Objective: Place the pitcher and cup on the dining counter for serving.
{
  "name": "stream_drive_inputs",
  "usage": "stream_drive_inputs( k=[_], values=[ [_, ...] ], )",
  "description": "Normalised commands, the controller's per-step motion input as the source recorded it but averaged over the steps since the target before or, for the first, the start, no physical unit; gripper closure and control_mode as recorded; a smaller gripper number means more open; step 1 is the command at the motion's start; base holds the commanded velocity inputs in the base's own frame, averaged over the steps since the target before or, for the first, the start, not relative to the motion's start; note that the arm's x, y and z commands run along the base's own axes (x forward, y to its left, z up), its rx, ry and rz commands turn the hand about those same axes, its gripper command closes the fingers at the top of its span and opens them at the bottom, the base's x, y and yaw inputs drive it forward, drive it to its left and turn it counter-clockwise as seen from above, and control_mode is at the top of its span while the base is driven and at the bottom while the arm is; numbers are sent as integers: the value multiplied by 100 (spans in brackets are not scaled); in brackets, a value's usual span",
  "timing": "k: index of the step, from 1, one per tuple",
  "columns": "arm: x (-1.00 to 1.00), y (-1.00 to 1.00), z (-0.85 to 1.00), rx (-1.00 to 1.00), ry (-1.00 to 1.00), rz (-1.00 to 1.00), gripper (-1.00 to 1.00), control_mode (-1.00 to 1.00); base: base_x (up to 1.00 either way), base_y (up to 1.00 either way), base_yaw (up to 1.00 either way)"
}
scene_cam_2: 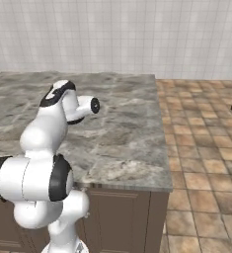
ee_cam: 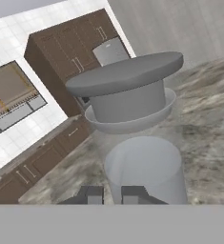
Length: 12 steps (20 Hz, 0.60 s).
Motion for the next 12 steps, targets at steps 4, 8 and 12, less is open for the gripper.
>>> stream_drive_inputs(
  k=[4,8,12],
  values=[
    [89,61,-28,0,-1,-4,100,-100,0,0,0],
    [75,55,-40,-5,-2,-5,100,-100,0,0,0],
    [56,46,-53,-5,-5,-3,100,-100,0,0,0]
  ],
)
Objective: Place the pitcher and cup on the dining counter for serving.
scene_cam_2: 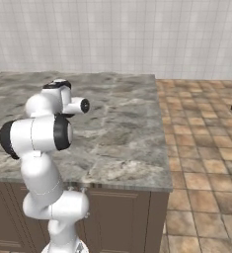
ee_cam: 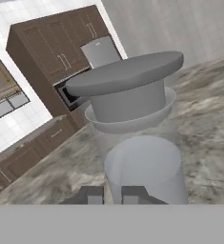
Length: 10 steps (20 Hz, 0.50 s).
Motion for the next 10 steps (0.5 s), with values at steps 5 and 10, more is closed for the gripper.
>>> stream_drive_inputs(
  k=[5,10],
  values=[
    [22,25,-60,-4,-13,-1,100,-100,0,0,0],
    [0,7,-56,-7,-25,0,100,-100,0,0,0]
  ],
)
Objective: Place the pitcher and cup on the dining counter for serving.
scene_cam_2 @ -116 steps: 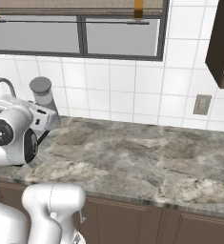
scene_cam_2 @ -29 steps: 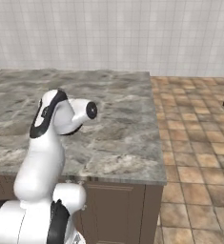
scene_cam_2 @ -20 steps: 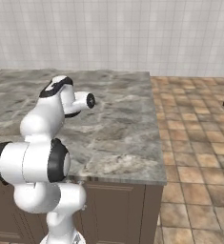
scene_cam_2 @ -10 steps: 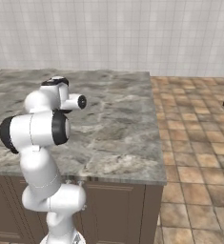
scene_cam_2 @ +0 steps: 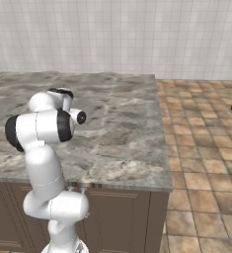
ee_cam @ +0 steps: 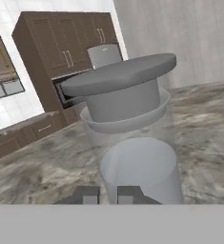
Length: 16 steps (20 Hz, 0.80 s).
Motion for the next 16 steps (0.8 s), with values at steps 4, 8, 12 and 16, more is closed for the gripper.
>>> stream_drive_inputs(
  k=[4,8,12,16],
  values=[
    [3,1,-24,-2,-7,0,100,-100,0,0,0],
    [21,6,-18,-4,20,0,100,-100,0,0,0],
    [16,1,-54,-11,29,0,100,-100,0,0,0],
    [5,0,-46,-11,28,0,100,-100,0,0,0]
  ],
)
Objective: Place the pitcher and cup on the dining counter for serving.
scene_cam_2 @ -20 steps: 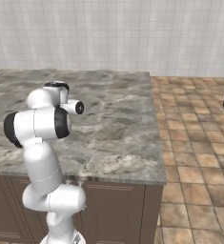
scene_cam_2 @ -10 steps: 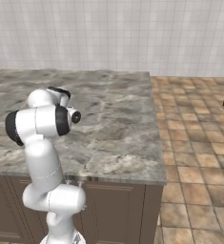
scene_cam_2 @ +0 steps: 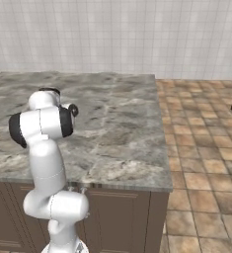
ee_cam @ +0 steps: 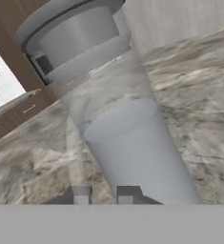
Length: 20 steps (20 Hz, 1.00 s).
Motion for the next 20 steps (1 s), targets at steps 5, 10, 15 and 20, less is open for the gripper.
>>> stream_drive_inputs(
  k=[5,10,15,20],
  values=[
    [1,7,0,-3,3,0,-100,-100,0,0,0],
    [-8,-18,15,0,0,0,-100,-100,0,0,0],
    [-32,-51,38,2,0,0,-100,-100,0,0,0],
    [-50,-62,62,2,0,-2,-100,-100,0,0,0]
  ],
)
